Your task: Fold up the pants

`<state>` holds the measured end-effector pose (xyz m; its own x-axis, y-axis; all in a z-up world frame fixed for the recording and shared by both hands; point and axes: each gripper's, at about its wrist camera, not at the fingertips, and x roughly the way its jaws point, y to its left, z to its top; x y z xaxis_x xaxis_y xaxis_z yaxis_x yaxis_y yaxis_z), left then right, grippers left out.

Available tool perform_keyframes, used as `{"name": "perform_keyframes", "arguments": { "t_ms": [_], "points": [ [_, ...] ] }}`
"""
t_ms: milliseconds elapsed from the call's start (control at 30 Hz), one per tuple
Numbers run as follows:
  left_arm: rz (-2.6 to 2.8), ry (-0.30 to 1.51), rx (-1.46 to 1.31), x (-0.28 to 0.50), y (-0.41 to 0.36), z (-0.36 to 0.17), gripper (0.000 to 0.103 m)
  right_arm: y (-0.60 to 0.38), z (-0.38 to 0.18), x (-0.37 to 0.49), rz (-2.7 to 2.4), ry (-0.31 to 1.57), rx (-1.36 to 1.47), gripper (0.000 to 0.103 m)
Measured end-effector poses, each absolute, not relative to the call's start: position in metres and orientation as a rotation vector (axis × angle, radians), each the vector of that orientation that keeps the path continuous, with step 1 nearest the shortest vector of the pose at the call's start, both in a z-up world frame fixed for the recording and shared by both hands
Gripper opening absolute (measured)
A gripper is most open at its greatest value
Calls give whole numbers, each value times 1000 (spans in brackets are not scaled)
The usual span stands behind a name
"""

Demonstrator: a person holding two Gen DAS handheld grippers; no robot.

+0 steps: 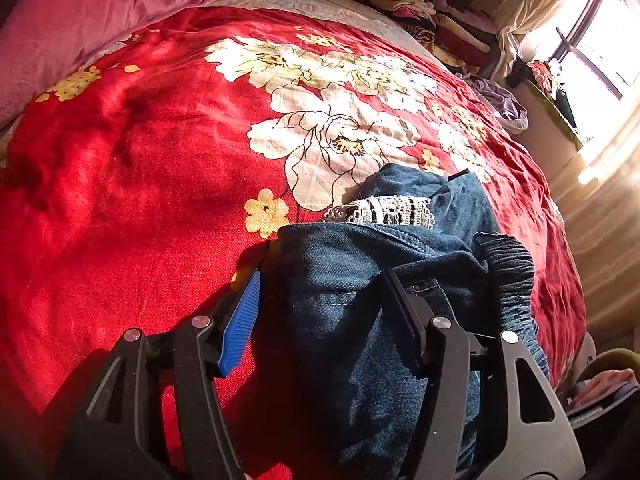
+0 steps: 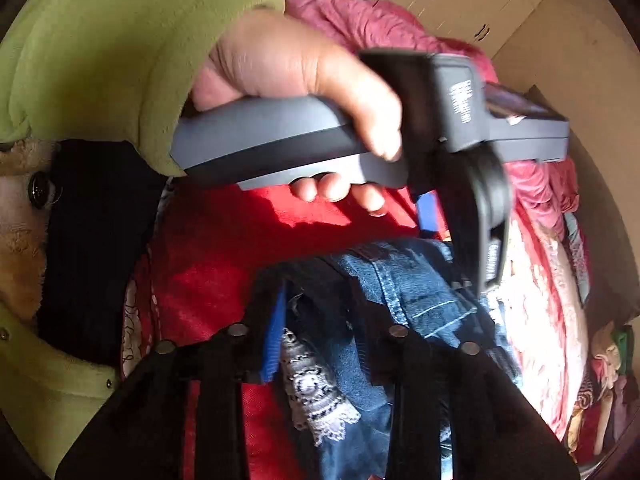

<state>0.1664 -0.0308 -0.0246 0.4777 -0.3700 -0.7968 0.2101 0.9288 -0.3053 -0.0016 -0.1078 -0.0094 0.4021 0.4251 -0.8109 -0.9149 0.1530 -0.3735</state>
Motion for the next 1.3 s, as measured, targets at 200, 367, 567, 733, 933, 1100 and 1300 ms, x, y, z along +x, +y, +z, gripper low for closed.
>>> {"name": "perform_keyframes", "arguments": {
  "t_ms": [200, 367, 567, 733, 933, 1100, 1300],
  "points": [
    [-352, 1007, -163, 170, -30, -26, 62, -127, -2, -7, 1142, 717, -899, 6],
    [-335, 985, -153, 174, -34, -31, 66, -132, -14, 1, 1131, 775, -775, 13],
    [-326, 912, -182, 154, -21, -15, 66, -151, 20, -4, 1140, 758, -596, 35],
    [-322, 872, -170, 127, -15, -5, 66, -188, 54, 19, 973, 713, -440, 36],
    [-355, 891, -141, 99, -27, -9, 66, -222, 74, 82, 714, 720, -358, 36],
    [-380, 923, -102, 86, -43, -19, 67, -196, 65, 131, 715, 798, -384, 36],
    [-380, 937, -81, 80, -50, -26, 68, -166, 13, 168, 646, 919, -529, 36]
  ]
}}
